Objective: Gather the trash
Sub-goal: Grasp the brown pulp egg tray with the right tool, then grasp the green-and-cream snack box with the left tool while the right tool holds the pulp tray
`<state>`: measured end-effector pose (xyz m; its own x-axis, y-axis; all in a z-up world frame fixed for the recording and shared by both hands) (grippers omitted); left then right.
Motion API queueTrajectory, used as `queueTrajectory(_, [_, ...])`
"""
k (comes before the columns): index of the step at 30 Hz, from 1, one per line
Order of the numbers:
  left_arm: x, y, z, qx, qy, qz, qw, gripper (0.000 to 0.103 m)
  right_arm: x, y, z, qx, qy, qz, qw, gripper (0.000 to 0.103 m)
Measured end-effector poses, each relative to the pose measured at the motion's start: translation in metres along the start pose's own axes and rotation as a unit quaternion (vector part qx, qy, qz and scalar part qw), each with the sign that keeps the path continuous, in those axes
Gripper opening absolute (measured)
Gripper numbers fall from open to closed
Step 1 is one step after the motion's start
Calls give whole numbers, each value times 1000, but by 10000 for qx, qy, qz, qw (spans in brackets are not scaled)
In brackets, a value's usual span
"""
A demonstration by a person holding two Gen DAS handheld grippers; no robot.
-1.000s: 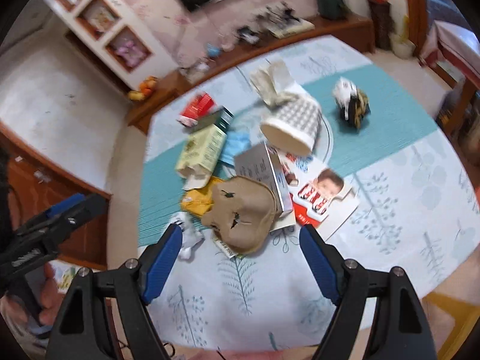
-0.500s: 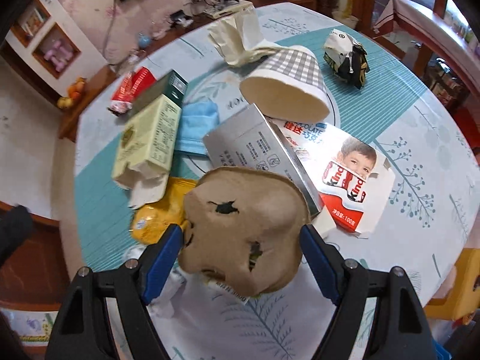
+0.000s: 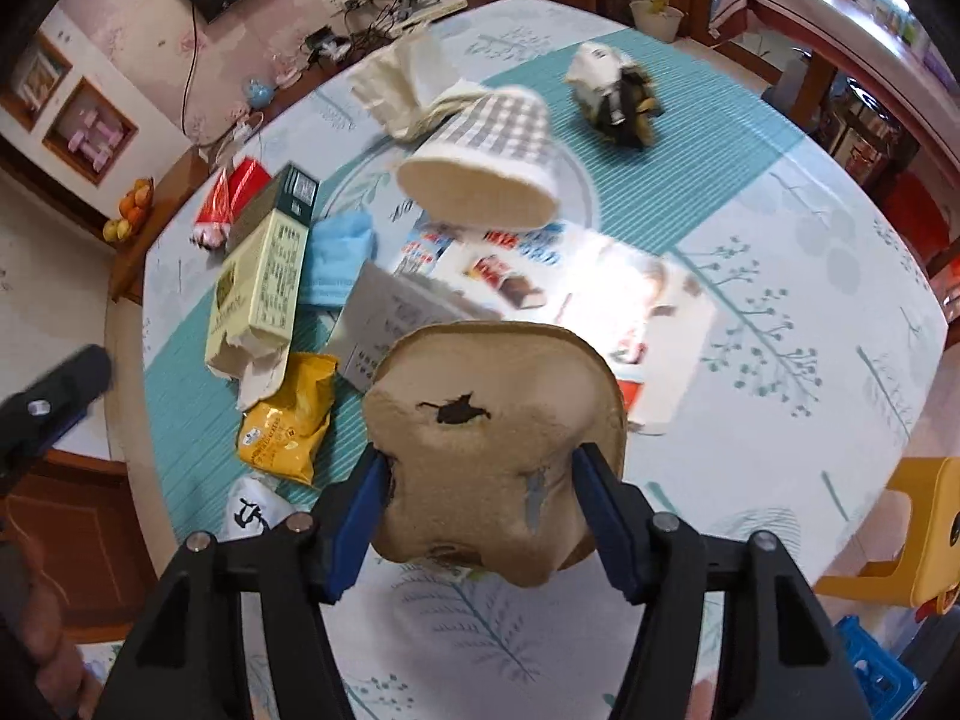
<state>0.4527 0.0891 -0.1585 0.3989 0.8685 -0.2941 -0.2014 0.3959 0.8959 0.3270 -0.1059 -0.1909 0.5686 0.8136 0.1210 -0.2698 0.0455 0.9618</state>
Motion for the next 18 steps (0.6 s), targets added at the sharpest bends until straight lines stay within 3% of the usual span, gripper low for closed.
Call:
queueTrajectory(11, [-38, -25, 12, 198, -314, -212, 9991, 89, -34, 30, 36, -543, -403, 63, 9977, 62])
queueTrajectory(18, [-26, -42, 34, 205, -176, -142, 9995, 89, -40, 24, 50, -609, -587, 181, 9963, 62])
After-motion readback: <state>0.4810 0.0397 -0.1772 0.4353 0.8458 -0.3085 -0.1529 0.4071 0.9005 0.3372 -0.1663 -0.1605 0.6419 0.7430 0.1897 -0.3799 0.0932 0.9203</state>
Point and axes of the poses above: each gripper's, at about its wrist camera, not at the fingertips, and y roughly against the way its jaws point, x to its left, z to its top, the point moved 3 cm from there along -y, roughly the way its jaws point, and after that the axes turned 5 degrees about -z, right-handed, at the moved point
